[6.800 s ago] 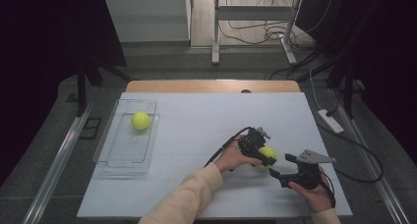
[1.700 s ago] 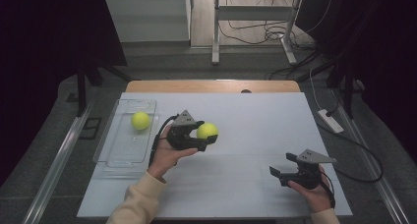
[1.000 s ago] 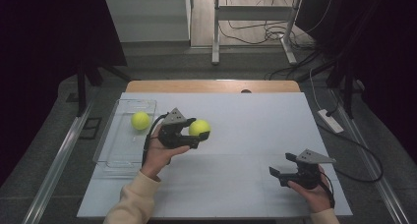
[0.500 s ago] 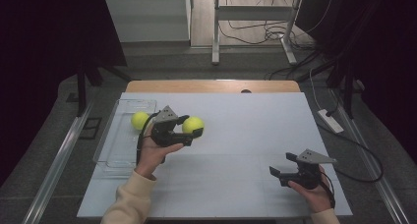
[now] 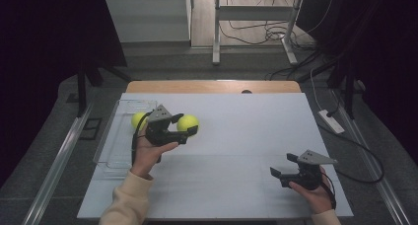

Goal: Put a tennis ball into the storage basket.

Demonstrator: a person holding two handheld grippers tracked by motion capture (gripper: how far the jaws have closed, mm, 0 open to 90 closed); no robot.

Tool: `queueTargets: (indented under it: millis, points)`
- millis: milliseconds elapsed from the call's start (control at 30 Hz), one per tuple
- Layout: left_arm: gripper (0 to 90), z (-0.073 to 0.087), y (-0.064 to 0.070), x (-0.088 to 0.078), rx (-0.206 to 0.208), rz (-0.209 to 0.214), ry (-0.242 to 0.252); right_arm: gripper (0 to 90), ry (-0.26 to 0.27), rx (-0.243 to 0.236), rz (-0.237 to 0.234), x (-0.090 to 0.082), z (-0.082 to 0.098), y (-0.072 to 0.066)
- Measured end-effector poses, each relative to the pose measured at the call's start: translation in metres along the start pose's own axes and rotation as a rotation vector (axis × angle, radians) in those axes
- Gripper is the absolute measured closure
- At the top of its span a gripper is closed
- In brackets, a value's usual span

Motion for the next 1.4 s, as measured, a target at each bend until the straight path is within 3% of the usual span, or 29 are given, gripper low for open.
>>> queueTargets:
  millis: [200, 1400]
  points:
    - [27.7, 0.0, -0.007, -0.005, -0.025, -0.013, 0.016, 11.4, -0.003, -0.005, -0.001, 0.001, 0.0, -0.001]
    - [27.7, -0.002, -0.043, -0.039, -0.058, -0.139, 0.061, 11.5, -0.004, -0.005, 0.002, 0.001, 0.001, 0.0]
Point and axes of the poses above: each handheld gripper's, and its own axes: x roughly forward along the jaws, z roughly out of its underside, y roughly to its right, the point moved 9 cm from there along x, roughly forward along the jaws, and after that the axes turned 3 degrees about y, right-handed, at the moved point
